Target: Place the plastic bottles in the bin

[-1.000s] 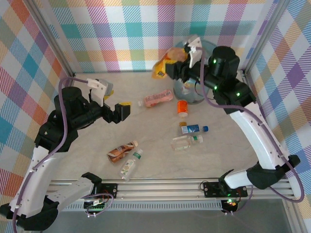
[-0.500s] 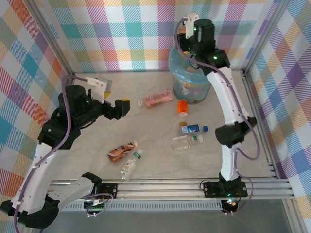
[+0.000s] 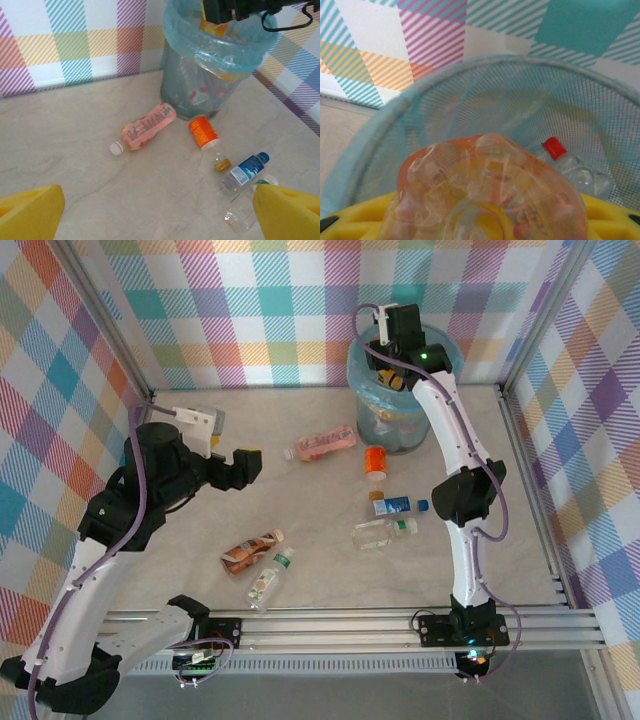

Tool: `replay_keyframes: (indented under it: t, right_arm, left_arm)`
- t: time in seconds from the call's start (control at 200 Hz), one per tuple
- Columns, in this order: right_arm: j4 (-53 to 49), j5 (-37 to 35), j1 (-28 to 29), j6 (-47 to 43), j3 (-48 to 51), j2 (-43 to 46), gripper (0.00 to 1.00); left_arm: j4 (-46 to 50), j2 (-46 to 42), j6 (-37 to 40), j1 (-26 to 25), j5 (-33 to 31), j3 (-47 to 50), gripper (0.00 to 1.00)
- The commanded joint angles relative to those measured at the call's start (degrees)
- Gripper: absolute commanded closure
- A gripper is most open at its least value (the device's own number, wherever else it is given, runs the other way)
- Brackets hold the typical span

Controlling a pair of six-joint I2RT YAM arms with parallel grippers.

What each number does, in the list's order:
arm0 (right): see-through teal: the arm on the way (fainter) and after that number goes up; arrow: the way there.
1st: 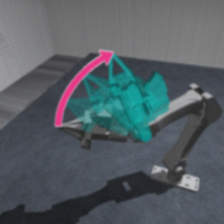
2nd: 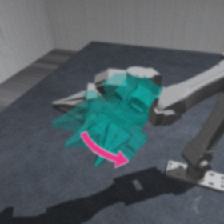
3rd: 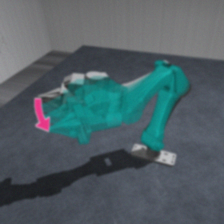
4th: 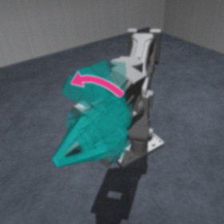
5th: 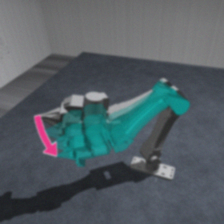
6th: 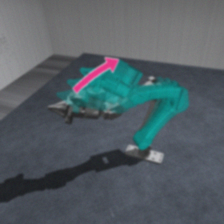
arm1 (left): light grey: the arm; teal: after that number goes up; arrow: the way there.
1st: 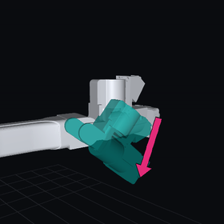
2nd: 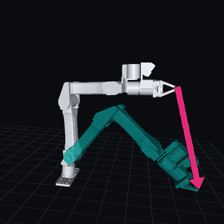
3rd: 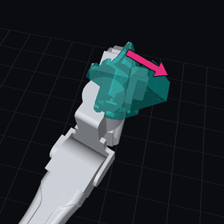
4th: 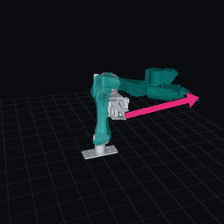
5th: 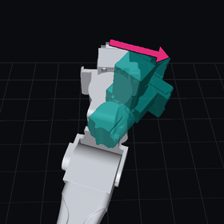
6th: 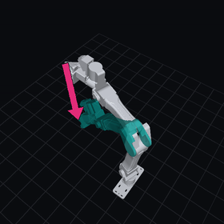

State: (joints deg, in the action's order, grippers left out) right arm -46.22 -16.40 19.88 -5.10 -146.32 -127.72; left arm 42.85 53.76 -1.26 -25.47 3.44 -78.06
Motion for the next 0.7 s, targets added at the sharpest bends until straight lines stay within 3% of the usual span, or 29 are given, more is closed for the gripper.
replay_keyframes:
  t: [0.0,0.465,0.695]
  right_arm:
    - [-1.5,4.2,-0.7,1.7,1.6,-2.2,0.47]
    - [-3.6,10.9,-5.4,4.7,1.2,-8.7,0.38]
    - [-4.0,13.2,-5.8,5.6,-0.2,-7.7,0.28]
  left_arm:
    - [1.6,-1.3,-2.0,-0.5,-1.9,0.9,0.03]
    - [2.7,-1.5,-3.8,-0.5,-2.7,0.6,0.03]
    - [3.4,-1.2,-5.6,-0.4,-4.7,0.4,0.03]
